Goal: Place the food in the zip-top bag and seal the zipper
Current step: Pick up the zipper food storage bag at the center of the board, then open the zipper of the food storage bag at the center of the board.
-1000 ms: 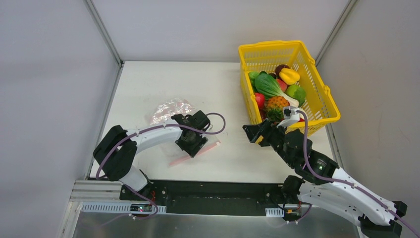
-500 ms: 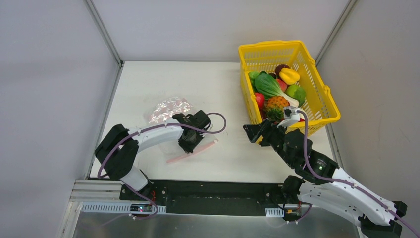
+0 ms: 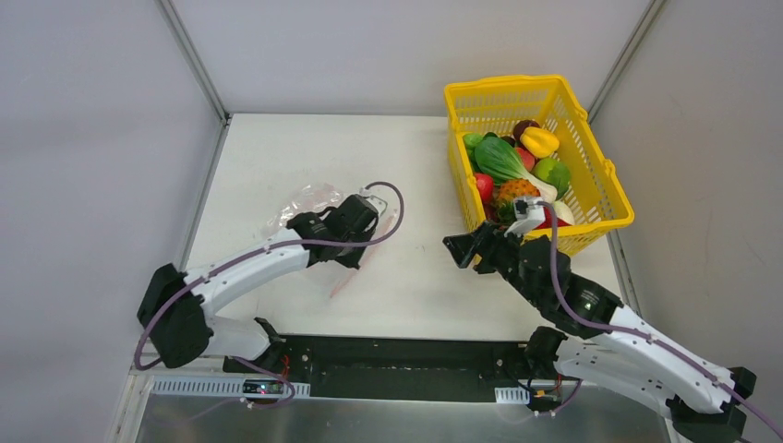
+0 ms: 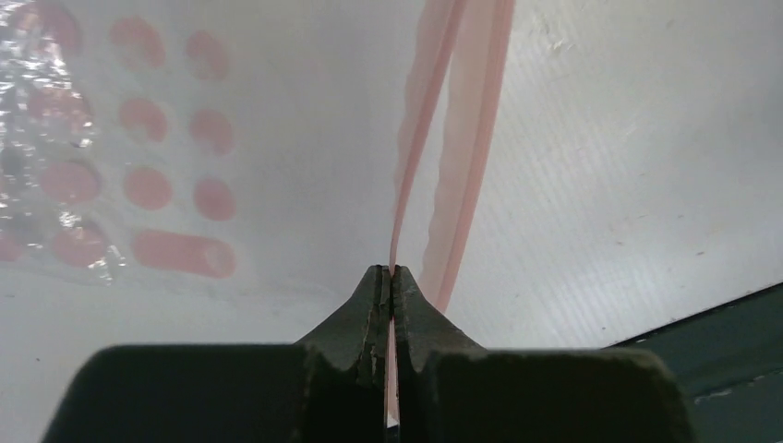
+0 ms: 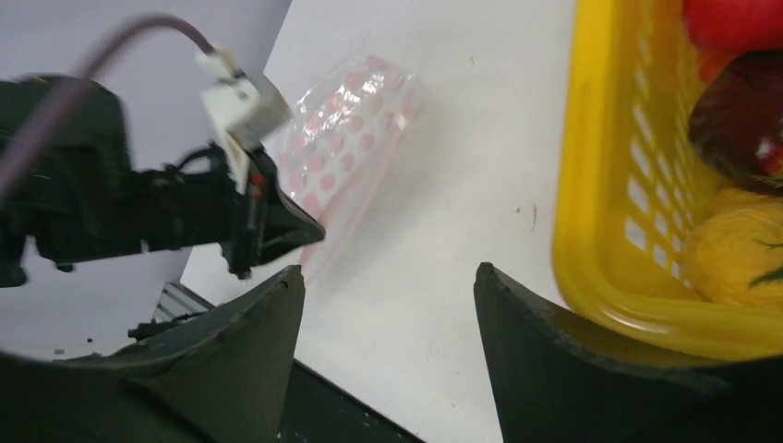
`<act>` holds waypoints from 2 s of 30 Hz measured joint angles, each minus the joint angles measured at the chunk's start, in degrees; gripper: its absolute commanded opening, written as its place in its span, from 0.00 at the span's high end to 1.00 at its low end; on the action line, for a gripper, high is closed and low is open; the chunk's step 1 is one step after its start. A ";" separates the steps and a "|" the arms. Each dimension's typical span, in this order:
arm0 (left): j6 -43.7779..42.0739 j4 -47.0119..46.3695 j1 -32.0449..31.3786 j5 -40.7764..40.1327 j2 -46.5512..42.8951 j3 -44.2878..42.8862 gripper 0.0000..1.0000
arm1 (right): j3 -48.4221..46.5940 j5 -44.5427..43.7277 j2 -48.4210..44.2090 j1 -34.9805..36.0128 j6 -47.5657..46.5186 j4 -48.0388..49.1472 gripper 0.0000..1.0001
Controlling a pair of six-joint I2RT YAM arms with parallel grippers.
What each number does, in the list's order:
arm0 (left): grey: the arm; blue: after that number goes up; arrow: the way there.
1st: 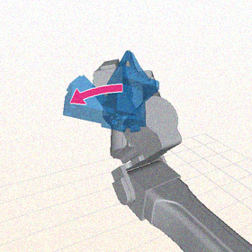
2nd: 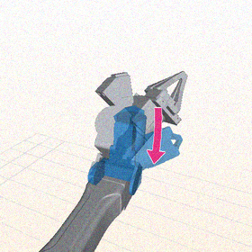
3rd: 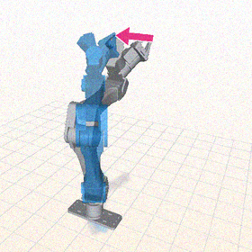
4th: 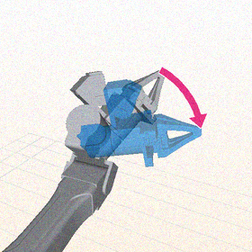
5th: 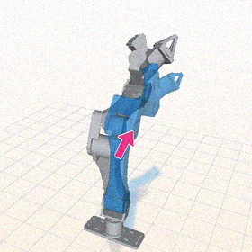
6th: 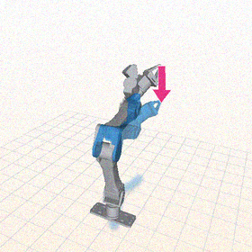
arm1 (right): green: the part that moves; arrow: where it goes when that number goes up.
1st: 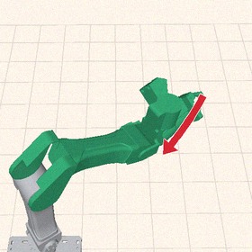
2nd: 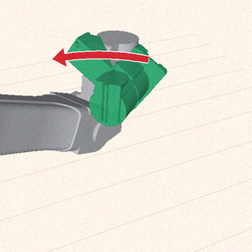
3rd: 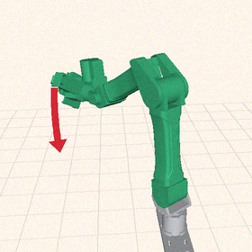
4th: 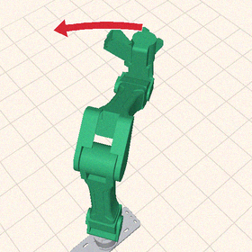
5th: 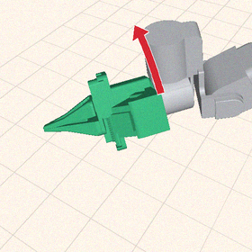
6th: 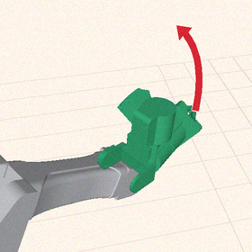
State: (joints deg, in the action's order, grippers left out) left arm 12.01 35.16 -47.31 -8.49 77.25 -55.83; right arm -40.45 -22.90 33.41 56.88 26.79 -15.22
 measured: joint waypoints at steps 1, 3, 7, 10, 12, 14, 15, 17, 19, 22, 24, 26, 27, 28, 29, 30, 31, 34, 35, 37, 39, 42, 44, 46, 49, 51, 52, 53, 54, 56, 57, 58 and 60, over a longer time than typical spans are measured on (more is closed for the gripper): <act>0.87 -0.55 0.00 -0.31 -1.84 0.00 1.00 | -0.13 0.96 1.09 0.00 0.04 0.13 0.28; 2.95 -1.92 0.00 -1.18 -6.03 0.00 1.00 | -0.50 3.52 4.50 0.00 0.22 0.72 0.29; 6.95 -4.61 0.00 -1.44 -11.76 0.00 1.00 | -1.01 8.87 11.54 0.00 1.38 2.97 0.32; 9.25 -5.86 0.00 -1.36 -13.46 0.09 1.00 | -1.60 12.94 16.24 0.00 2.84 4.79 0.34; 10.47 -6.40 0.00 -0.94 -13.94 0.20 1.00 | -2.29 15.23 19.15 0.00 4.02 6.62 0.36; 11.65 -6.88 0.00 -0.46 -14.27 0.63 1.00 | -2.95 17.29 21.99 0.00 5.38 8.98 0.37; 11.93 -7.04 0.00 -0.31 -14.34 0.83 1.00 | -3.19 17.88 23.06 0.00 5.88 9.99 0.37; 12.76 -7.52 0.00 0.59 -14.51 1.42 1.00 | -4.28 19.12 26.12 0.00 7.08 12.20 0.37; 13.18 -7.96 0.00 1.11 -14.60 1.99 1.00 | -5.99 19.63 29.14 0.00 7.72 13.18 0.40; 13.77 -8.33 0.00 2.08 -14.73 2.67 1.00 | -9.57 19.69 34.23 0.00 8.55 14.45 0.44; 14.05 -8.44 -0.02 2.47 -14.84 2.84 1.00 | -11.10 19.45 36.68 0.00 9.07 15.47 0.47; 14.12 -8.66 -0.02 2.49 -15.23 3.06 1.00 | -11.98 19.10 38.38 0.00 9.44 16.00 0.50; 14.14 -8.70 -0.02 2.51 -15.56 3.10 1.00 | -12.44 18.95 39.34 0.00 9.57 16.22 0.51; 14.14 -8.79 -0.02 2.54 -15.87 3.13 1.00 | -12.96 18.62 40.41 0.00 9.66 16.39 0.51; 14.14 -8.87 -0.02 2.54 -16.22 3.13 1.00 | -13.35 18.29 41.38 0.00 9.70 16.50 0.52; 14.14 -8.94 -0.02 2.54 -16.46 3.13 1.00 | -13.75 17.92 42.42 0.00 9.73 16.57 0.54; 14.12 -9.03 -0.02 2.56 -16.65 3.13 1.00 | -14.10 17.66 43.34 0.00 9.75 16.65 0.55; 14.12 -9.22 -0.02 3.13 -16.79 3.13 1.00 | -15.21 17.27 46.01 0.00 9.75 16.72 0.56; 14.10 -9.22 -0.02 3.50 -16.79 3.15 1.00 | -15.67 17.25 46.93 0.00 9.73 16.72 0.60; 14.10 -9.22 -0.28 3.56 -16.79 3.19 1.00 | -16.57 17.29 48.54 0.00 9.62 16.76 0.64; 14.10 -9.20 -0.35 3.63 -16.81 3.30 1.00 | -17.11 17.27 49.59 0.00 9.49 16.76 0.69; 14.12 -9.18 -0.35 3.54 -16.83 3.34 1.00 | -17.33 17.05 50.21 0.00 9.14 16.68 0.83; 14.14 -9.14 -0.37 3.34 -16.98 3.37 1.00 | -17.33 16.48 50.25 0.00 8.79 16.37 0.97; 14.16 -8.92 -0.37 3.02 -17.09 3.39 1.00 | -17.33 15.96 50.25 0.00 8.44 16.22 1.00; 14.21 -8.79 -0.37 2.03 -17.38 3.74 0.82 | -17.33 15.65 50.25 -0.02 8.33 16.02 1.00; 14.23 -8.87 -0.37 1.86 -17.42 4.04 0.71 | -17.33 15.89 50.25 0.00 8.55 16.09 1.00; 14.29 -9.09 -0.37 1.86 -17.42 4.28 0.65 | -17.33 16.13 50.23 -0.02 8.83 16.24 1.00; 14.38 -9.29 -0.39 1.86 -17.40 4.50 0.60 | -17.29 16.33 50.23 -0.02 9.18 16.41 1.00; 14.45 -9.64 -0.44 1.86 -17.40 4.83 0.59 | -17.16 16.65 50.23 -0.02 9.73 16.87 1.00; 14.84 -10.58 -0.79 1.77 -17.40 5.79 0.58 | -16.96 17.27 50.23 -0.02 10.86 17.62 1.00; 15.13 -11.13 -1.14 1.68 -17.40 6.43 0.58 | -16.85 17.38 50.23 -0.02 11.45 17.97 1.00; 15.52 -11.65 -1.44 1.51 -17.40 7.10 0.58 | -16.83 17.40 50.23 -0.02 11.96 18.12 1.00; 16.24 -12.52 -1.97 0.76 -17.40 8.50 0.59 | -16.68 17.38 50.16 -0.02 12.79 18.47 1.00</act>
State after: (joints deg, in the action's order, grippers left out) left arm 28.25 22.63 -49.28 -7.73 59.86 -47.33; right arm -57.12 -5.52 83.57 56.86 39.57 3.25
